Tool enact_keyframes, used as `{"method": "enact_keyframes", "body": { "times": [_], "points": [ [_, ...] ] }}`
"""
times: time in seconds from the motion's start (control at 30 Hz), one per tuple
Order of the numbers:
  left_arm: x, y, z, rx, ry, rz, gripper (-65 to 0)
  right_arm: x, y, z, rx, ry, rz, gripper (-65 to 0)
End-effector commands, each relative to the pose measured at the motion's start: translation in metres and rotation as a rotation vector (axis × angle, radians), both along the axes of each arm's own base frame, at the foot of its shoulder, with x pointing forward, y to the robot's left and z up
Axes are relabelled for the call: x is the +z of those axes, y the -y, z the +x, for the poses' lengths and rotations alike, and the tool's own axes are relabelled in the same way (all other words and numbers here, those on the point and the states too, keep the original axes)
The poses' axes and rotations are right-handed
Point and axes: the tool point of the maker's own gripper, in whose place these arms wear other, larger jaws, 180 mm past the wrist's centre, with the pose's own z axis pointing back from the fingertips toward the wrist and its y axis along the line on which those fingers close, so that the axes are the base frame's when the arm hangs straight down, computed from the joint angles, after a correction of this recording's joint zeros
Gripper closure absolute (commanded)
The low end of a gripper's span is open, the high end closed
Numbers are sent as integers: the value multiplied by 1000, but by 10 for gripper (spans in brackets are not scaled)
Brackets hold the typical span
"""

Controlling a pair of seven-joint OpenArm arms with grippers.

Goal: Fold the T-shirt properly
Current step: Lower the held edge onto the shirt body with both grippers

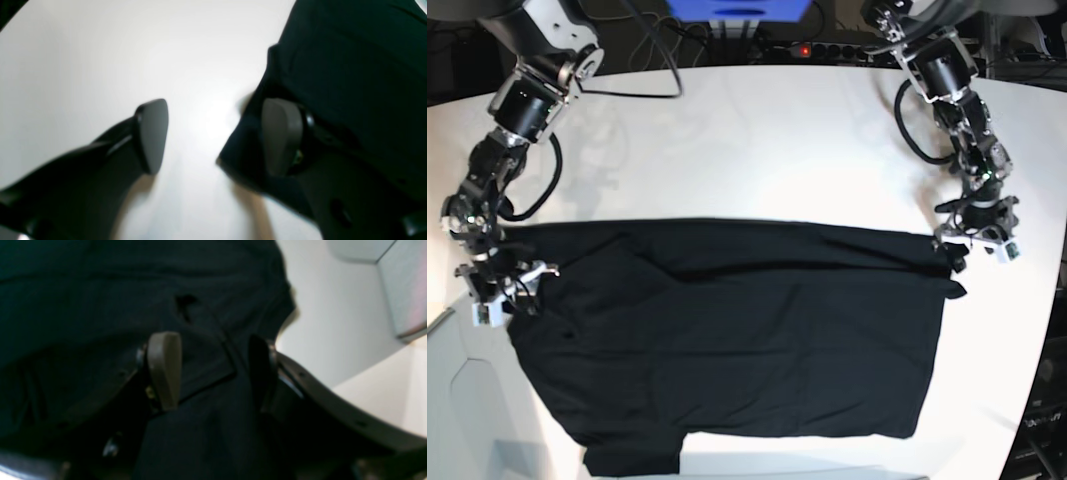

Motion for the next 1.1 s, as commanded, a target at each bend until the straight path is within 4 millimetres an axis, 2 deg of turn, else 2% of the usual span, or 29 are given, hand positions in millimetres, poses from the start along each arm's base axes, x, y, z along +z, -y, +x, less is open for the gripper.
{"method": "enact_keyframes", "body": {
  "times": [0.0, 0.07, 0.23, 0.5, 0.63, 0.87, 0.97, 1.07],
  "points": [
    [3, 0, 6, -15, 9, 9, -422, 22, 7, 9, -15, 69, -10, -331],
    [-6, 7, 7, -38, -14, 2, -421, 23, 8, 4, -16, 70, -22, -331],
    [-13, 13, 4, -47, -31, -9, -410, 27, 9, 2, -16, 79, -37, -331],
    [-20, 14, -4, -48, -53, -13, -128, 16, 17, -8, -23, 45, -51, -333],
    [-17, 14, -3, -49, -47, -8, 0, -2, 25, -16, -30, -9, -44, -333],
    [-22, 10, -12, -47, -67, -1, -1, -25, 57, -36, -122, -68, 0, -333],
    [-19, 9, -12, -47, -61, 5, -1, -41, 66, -47, -140, -115, 16, -333],
    [-17, 8, -11, -47, -54, 9, -1, -53, 67, -52, -143, -146, 34, -333]
  ]
}}
